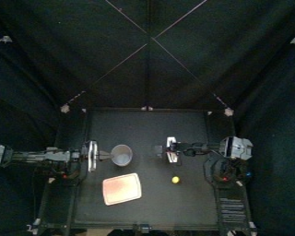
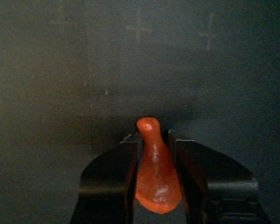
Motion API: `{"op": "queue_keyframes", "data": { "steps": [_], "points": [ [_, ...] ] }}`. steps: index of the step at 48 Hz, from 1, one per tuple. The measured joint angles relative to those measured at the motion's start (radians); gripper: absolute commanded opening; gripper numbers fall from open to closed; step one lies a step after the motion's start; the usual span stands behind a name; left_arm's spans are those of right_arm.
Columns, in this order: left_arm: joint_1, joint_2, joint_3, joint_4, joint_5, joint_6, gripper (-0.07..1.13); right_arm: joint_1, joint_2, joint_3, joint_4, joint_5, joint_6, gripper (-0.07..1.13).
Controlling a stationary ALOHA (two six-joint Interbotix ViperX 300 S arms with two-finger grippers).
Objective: Pick the drumstick then place it on the pink plate
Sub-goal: Place drumstick on the pink plate
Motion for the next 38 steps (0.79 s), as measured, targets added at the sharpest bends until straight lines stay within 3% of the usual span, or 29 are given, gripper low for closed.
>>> {"op": "queue_keyframes", "data": {
  "steps": [11,24,38],
  "points": [
    [0.000,-0.002,0.000,0.000,0.000,0.000,0.10,0.000,0.000,0.000,0.012,0.000,0.009,0.57],
    [0.000,-0.003,0.000,0.000,0.000,-0.002,0.10,0.000,0.000,0.000,0.034,0.000,0.012,0.41],
    [0.000,-0.003,0.000,0.000,0.000,0.000,0.10,0.041,-0.031,-0.060,0.046,0.017,0.023,0.40]
  ]
}}
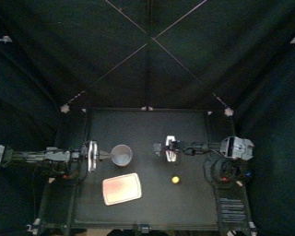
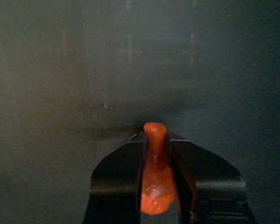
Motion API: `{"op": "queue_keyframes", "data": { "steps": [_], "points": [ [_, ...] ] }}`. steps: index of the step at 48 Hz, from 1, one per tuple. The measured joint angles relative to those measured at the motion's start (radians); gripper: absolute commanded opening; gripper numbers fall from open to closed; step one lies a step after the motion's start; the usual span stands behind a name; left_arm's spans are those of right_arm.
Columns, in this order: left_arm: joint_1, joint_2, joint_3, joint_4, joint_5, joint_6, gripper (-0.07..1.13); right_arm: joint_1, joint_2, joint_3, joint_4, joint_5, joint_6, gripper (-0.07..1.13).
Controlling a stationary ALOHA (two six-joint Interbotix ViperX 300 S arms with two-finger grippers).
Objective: Pick the drumstick then place it on the pink plate
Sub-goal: Place drumstick on the pink plate
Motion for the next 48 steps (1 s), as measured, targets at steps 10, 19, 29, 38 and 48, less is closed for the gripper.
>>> {"op": "queue_keyframes", "data": {
  "steps": [10,19,29,38,48],
  "points": [
    [0.000,0.000,0.000,0.000,0.000,0.000,0.10,0.137,-0.031,-0.109,0.043,0.011,0.002,0.40],
    [0.000,0.000,0.000,-0.002,0.000,0.000,0.10,0.284,0.014,-0.219,0.077,0.008,0.046,0.40],
    [0.000,0.000,0.000,-0.002,0.000,0.000,0.10,0.397,0.144,-0.374,0.081,0.009,0.061,0.40],
    [0.012,0.000,0.002,0.000,0.000,0.000,0.10,0.440,0.259,-0.529,0.087,-0.006,0.063,0.40],
    [0.025,0.000,0.011,0.000,0.000,0.000,0.10,0.446,0.399,-0.723,0.095,-0.020,0.055,0.41]
  ]
}}
